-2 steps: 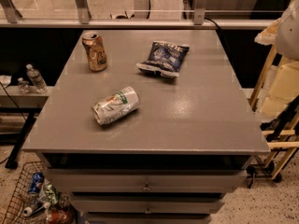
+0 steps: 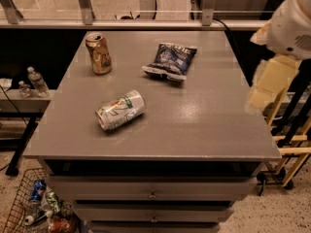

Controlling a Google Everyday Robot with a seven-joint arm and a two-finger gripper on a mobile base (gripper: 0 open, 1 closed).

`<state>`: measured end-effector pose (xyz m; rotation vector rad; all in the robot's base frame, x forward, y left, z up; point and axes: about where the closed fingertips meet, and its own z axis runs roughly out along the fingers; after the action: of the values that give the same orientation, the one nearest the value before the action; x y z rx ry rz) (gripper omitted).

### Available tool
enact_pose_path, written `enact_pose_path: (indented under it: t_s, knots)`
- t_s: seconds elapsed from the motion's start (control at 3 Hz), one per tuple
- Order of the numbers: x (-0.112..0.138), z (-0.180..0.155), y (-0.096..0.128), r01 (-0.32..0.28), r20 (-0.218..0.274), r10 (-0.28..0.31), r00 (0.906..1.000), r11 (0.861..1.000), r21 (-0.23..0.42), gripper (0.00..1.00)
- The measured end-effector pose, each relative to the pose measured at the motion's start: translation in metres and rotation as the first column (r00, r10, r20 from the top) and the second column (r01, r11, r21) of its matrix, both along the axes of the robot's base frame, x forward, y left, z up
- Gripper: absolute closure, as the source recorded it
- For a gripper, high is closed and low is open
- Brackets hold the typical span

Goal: Move blue chip bag near orange can

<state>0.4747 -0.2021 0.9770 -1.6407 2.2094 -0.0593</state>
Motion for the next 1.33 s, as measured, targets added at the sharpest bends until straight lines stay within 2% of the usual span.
enact_pose_path:
  t_s: [0.33, 0.67, 1.0, 1.33]
  knots:
    - [0.067, -0.026, 0.017, 0.081, -0.002, -0.081, 0.9967, 0.986, 0.145, 0.00]
    - [0.067, -0.025, 0.017, 0.081, -0.002, -0.081, 0.9967, 0.986, 0.145, 0.00]
    - [0.074, -0.033, 0.034, 0.062, 0.001, -0.063, 0.9980, 0.987, 0.150, 0.00]
    - [0.109, -0.034, 0.083, 0.001, 0.055, -0.012, 0.9984, 0.983, 0.186, 0.00]
